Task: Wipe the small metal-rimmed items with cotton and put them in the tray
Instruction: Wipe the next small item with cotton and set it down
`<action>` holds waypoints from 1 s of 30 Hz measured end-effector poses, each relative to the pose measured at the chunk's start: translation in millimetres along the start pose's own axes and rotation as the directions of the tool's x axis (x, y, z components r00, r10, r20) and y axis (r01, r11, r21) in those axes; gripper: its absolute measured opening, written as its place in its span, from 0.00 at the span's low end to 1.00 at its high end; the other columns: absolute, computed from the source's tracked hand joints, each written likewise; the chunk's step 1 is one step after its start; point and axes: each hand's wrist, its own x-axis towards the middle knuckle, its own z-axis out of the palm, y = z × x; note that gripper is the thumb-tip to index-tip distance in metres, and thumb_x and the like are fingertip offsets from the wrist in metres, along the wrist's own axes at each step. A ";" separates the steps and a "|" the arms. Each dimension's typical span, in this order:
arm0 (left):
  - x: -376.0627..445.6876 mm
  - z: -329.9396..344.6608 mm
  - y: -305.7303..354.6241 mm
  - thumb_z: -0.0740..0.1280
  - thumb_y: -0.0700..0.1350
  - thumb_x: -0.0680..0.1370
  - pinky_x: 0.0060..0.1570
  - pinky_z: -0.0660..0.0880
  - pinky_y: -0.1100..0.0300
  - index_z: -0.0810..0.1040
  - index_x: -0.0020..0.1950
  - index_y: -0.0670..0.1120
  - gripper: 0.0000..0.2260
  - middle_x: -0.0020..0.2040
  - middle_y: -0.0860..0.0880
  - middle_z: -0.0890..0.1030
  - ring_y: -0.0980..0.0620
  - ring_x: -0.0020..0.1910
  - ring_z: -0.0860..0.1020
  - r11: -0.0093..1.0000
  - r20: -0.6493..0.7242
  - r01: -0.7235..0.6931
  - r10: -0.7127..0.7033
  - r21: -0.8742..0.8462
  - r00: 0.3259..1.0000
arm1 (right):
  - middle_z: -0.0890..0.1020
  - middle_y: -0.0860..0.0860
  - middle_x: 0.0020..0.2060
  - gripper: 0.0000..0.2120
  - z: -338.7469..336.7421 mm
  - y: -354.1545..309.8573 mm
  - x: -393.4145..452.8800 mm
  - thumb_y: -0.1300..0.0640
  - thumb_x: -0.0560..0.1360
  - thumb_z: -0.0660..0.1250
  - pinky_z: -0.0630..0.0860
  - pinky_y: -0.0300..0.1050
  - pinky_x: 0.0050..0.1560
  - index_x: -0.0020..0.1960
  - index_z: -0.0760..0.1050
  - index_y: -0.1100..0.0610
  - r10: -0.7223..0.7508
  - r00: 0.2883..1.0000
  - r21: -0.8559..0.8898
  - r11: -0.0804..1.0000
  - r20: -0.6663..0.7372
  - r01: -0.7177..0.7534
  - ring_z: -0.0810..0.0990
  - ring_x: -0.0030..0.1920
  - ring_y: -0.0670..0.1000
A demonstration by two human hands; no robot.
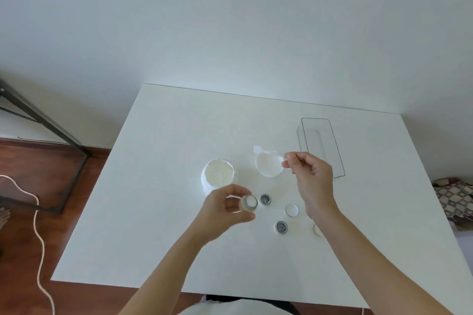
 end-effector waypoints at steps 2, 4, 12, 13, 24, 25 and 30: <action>2.2 13.7 -11.6 0.78 0.35 0.68 0.50 0.80 0.61 0.81 0.51 0.46 0.15 0.46 0.54 0.84 0.57 0.44 0.84 0.996 0.051 0.003 -0.008 0.094 0.999 | 0.84 0.46 0.32 0.06 -13.1 5.7 -1.8 0.58 0.76 0.68 0.72 0.35 0.44 0.42 0.82 0.54 0.042 0.999 0.006 0.999 -0.033 -0.041 0.77 0.33 0.36; 6.4 23.6 -23.5 0.78 0.35 0.68 0.51 0.80 0.61 0.81 0.51 0.46 0.15 0.48 0.51 0.84 0.57 0.46 0.83 0.978 0.055 0.006 -0.018 0.209 0.998 | 0.84 0.48 0.34 0.06 -25.0 11.6 -4.5 0.58 0.76 0.68 0.71 0.38 0.44 0.42 0.82 0.55 0.077 0.995 0.004 0.997 -0.064 -0.077 0.76 0.32 0.36; 27.4 40.0 -65.6 0.79 0.42 0.69 0.51 0.67 0.69 0.80 0.56 0.51 0.17 0.52 0.56 0.79 0.55 0.55 0.73 0.838 0.005 0.027 -0.035 0.546 0.999 | 0.84 0.47 0.32 0.05 -54.8 28.7 -13.4 0.59 0.76 0.68 0.71 0.37 0.42 0.43 0.82 0.56 0.182 0.973 0.047 0.983 -0.143 -0.177 0.75 0.30 0.37; 28.8 40.9 -69.1 0.79 0.42 0.69 0.52 0.66 0.70 0.80 0.56 0.50 0.18 0.53 0.56 0.78 0.54 0.55 0.73 0.820 0.005 0.018 -0.026 0.573 1.000 | 0.84 0.47 0.31 0.05 -57.4 29.7 -14.0 0.59 0.76 0.68 0.71 0.37 0.42 0.43 0.82 0.56 0.186 0.972 0.048 0.982 -0.146 -0.181 0.75 0.31 0.38; 33.9 43.9 -75.6 0.78 0.45 0.69 0.61 0.68 0.55 0.78 0.62 0.52 0.24 0.55 0.56 0.77 0.51 0.58 0.73 0.704 0.011 0.038 -0.065 0.709 0.998 | 0.84 0.46 0.31 0.06 -71.0 34.7 -13.0 0.58 0.76 0.68 0.71 0.36 0.40 0.41 0.82 0.54 0.221 0.967 0.035 0.975 -0.129 -0.219 0.75 0.33 0.42; 35.0 42.1 -72.8 0.79 0.45 0.68 0.61 0.69 0.55 0.76 0.64 0.51 0.26 0.55 0.56 0.76 0.51 0.57 0.73 0.735 0.017 0.045 -0.077 0.676 0.997 | 0.84 0.46 0.31 0.06 -71.6 34.9 -12.5 0.58 0.76 0.68 0.71 0.36 0.41 0.41 0.82 0.54 0.224 0.966 0.040 0.974 -0.128 -0.221 0.75 0.34 0.44; 53.7 46.6 -54.2 0.74 0.40 0.74 0.55 0.67 0.65 0.74 0.68 0.45 0.23 0.59 0.50 0.76 0.52 0.54 0.74 0.818 -0.088 0.033 0.021 0.575 0.996 | 0.85 0.47 0.32 0.06 -74.1 34.7 -10.8 0.58 0.76 0.68 0.71 0.36 0.38 0.42 0.82 0.55 0.265 0.957 0.073 0.964 -0.119 -0.257 0.74 0.35 0.47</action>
